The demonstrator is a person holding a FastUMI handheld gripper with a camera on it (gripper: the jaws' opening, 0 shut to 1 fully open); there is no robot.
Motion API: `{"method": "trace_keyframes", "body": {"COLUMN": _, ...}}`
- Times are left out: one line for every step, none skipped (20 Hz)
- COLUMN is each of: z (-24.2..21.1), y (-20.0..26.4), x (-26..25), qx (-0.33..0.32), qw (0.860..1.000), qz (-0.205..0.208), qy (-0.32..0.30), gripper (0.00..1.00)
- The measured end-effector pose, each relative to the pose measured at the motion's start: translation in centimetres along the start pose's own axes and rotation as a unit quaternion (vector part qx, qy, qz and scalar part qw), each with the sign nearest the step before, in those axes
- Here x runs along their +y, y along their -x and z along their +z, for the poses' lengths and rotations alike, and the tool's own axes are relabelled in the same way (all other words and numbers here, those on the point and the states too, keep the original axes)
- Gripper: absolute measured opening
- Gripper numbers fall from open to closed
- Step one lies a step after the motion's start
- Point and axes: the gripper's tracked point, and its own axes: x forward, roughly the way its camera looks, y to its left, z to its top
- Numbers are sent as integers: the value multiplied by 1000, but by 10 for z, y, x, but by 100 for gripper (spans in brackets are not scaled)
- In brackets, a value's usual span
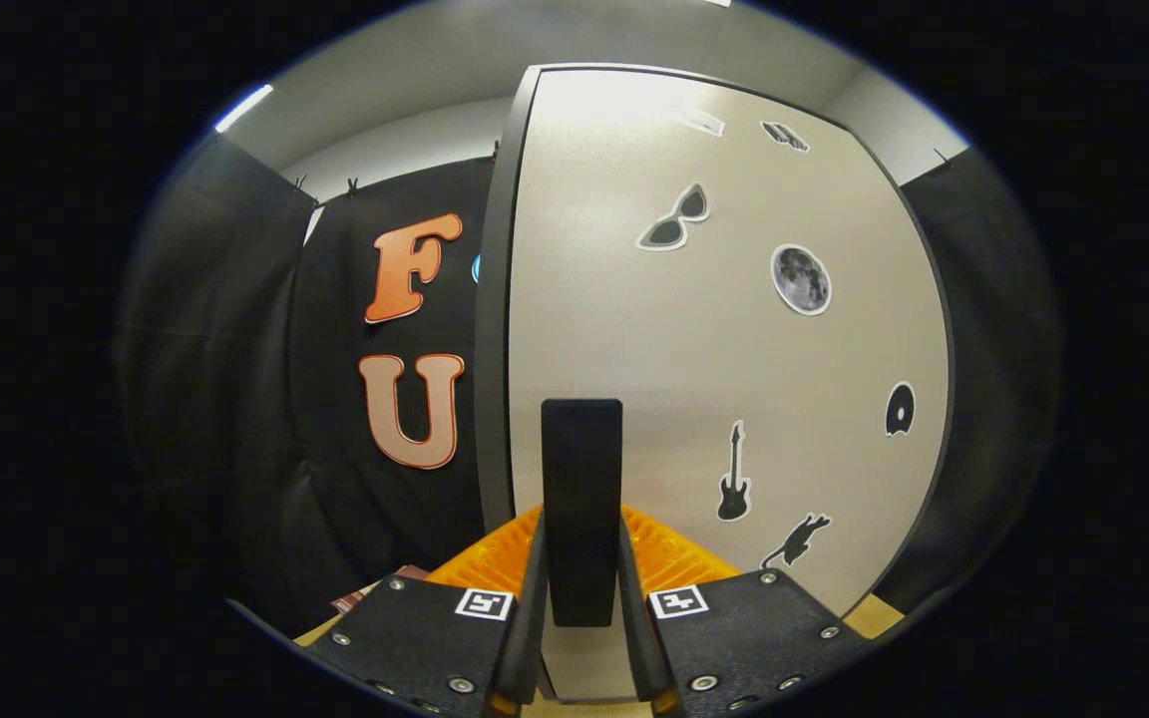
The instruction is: Open the shoe cabinet door, grab the shoes and put them into the shoe cabinet, then close the shoe cabinet door.
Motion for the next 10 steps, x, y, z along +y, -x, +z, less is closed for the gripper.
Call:
{"method": "trace_keyframes", "body": {"z": 0, "y": 0, "x": 0, "qx": 0, "qw": 1000, "qz": 0, "qy": 2, "gripper": 33}}
{"method": "trace_keyframes", "body": {"z": 0, "y": 1, "x": 0, "qx": 1, "qw": 1000, "qz": -1, "qy": 5, "gripper": 32}}
{"method": "trace_keyframes", "body": {"z": 0, "y": 0, "x": 0, "qx": 2, "qw": 1000, "qz": -1, "qy": 6, "gripper": 30}}
{"method": "trace_keyframes", "body": {"z": 0, "y": 0, "x": 0, "qx": 3, "qw": 1000, "qz": -2, "qy": 8, "gripper": 29}}
{"method": "trace_keyframes", "body": {"z": 0, "y": 0, "x": 0, "qx": 5, "qw": 1000, "qz": -1, "qy": 7, "gripper": 27}}
{"method": "trace_keyframes", "body": {"z": -1, "y": 0, "x": -1, "qx": 5, "qw": 1000, "qz": -1, "qy": 6, "gripper": 27}}
{"method": "trace_keyframes", "body": {"z": 0, "y": 1, "x": 0, "qx": 5, "qw": 1000, "qz": 0, "qy": 5, "gripper": 25}}
{"method": "trace_keyframes", "body": {"z": 0, "y": 1, "x": -1, "qx": 5, "qw": 1000, "qz": 0, "qy": 5, "gripper": 25}}
{"method": "trace_keyframes", "body": {"z": 0, "y": 2, "x": -1, "qx": 5, "qw": 1000, "qz": 0, "qy": 4, "gripper": 23}}
{"method": "trace_keyframes", "body": {"z": 0, "y": 2, "x": -1, "qx": 5, "qw": 1000, "qz": 2, "qy": 3, "gripper": 23}}
